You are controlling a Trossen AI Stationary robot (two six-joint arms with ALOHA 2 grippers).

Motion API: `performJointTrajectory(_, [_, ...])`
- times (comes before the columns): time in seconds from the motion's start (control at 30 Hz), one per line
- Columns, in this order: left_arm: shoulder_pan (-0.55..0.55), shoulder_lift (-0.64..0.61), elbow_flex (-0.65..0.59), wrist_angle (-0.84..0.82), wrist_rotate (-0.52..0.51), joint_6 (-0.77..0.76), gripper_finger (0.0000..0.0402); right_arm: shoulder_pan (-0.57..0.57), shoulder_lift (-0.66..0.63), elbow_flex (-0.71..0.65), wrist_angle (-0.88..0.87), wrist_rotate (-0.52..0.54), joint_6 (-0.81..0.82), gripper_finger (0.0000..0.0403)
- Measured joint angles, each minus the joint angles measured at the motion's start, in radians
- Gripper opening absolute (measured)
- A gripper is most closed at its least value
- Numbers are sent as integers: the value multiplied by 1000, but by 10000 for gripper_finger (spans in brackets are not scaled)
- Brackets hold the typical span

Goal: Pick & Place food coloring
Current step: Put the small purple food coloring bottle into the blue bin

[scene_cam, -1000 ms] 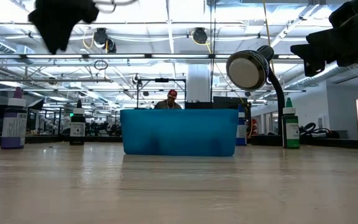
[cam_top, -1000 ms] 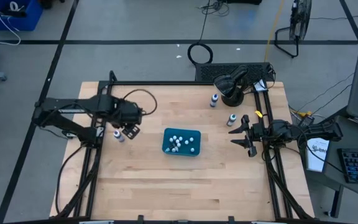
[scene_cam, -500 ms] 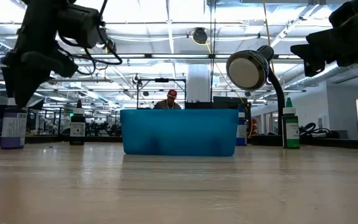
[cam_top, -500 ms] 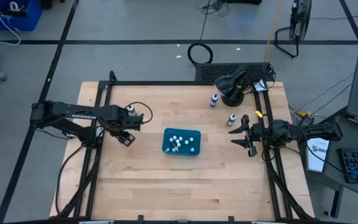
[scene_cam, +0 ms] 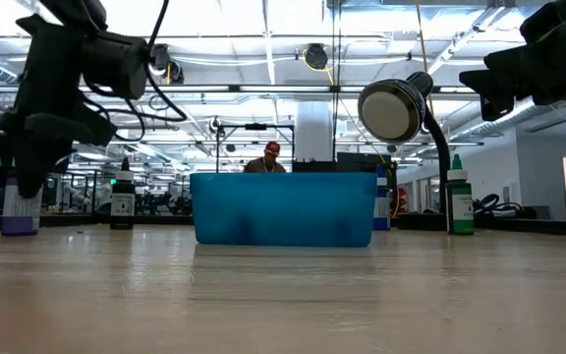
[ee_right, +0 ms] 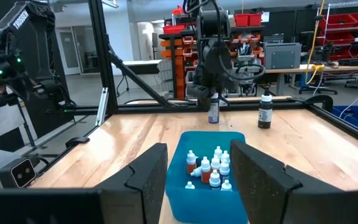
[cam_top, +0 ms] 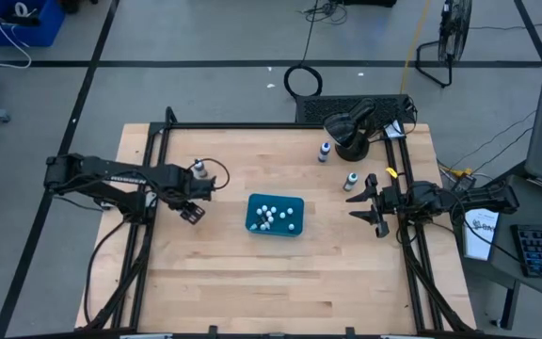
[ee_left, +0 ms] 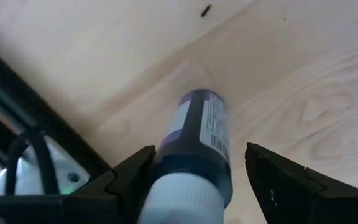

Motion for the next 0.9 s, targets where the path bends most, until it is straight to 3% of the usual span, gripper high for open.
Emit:
performJointTrajectory(0.4, [-1,-1,-75,121,-2,18,246,0,0,0,0,0,0,166])
performJointTrajectory(0.9, [0,1,-81,130,27,25,246,0,0,0,4,0,0,165])
